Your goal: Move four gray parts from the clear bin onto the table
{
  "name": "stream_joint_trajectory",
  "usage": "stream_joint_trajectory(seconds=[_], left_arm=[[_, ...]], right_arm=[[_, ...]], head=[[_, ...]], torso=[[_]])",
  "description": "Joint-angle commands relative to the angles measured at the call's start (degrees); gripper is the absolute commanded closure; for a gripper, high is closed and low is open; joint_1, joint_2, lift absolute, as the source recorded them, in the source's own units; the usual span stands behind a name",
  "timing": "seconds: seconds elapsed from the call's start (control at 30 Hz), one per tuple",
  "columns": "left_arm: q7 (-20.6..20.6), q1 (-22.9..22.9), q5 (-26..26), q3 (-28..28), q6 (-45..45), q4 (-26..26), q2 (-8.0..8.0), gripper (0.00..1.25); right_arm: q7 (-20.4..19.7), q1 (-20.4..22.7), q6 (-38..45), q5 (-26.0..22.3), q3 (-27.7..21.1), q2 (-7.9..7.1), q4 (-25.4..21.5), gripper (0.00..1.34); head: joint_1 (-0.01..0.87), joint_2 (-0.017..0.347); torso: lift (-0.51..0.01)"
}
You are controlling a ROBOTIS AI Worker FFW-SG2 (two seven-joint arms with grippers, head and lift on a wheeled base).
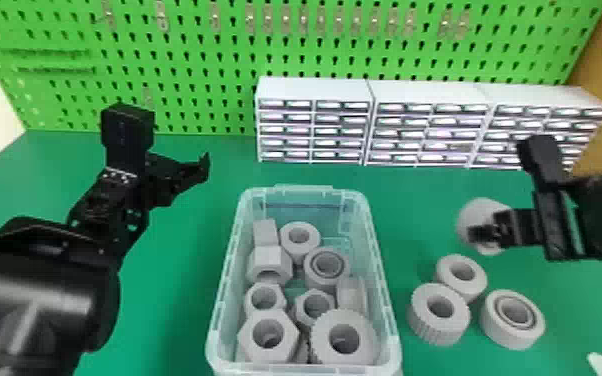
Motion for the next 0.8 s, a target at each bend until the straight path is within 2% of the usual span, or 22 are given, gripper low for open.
stream_joint_trajectory(seconds=[0.0, 0.13, 0.33, 0.6, 0.77], left_arm=[[-0.2, -0.1, 0.0, -0.1, 0.3, 0.0, 0.17, 0.12], [-0.2, -0.2, -0.1, -0.4, 0.4, 0.0, 0.34, 0.12], [-0.2, -0.3, -0.1, -0.7, 0.6, 0.0, 0.43, 0.12], [-0.2, -0.5, -0.1, -0.9, 0.6, 0.0, 0.61, 0.12], [-0.2, -0.7, -0.1, -1.1, 0.7, 0.0, 0.61, 0.12]], right_arm=[[0.1, 2.3, 1.7, 0.7, -5.3, -0.90, 0.8, 1.23], [0.1, 3.8, 1.7, -0.2, -10.6, -1.16, 3.9, 1.23], [0.0, 4.6, 1.7, -3.0, -18.8, -1.34, 11.6, 1.23], [0.0, 3.3, 1.7, 1.0, -17.2, -2.30, 14.3, 1.23], [0.1, 1.8, 1.7, 1.3, -15.7, -2.92, 14.7, 1.23]], head=[[0.686, 0.026], [0.686, 0.026], [0.686, 0.026], [0.686, 0.026], [0.686, 0.026]], torso=[[-0.050], [-0.050], [-0.050], [-0.050], [-0.050]])
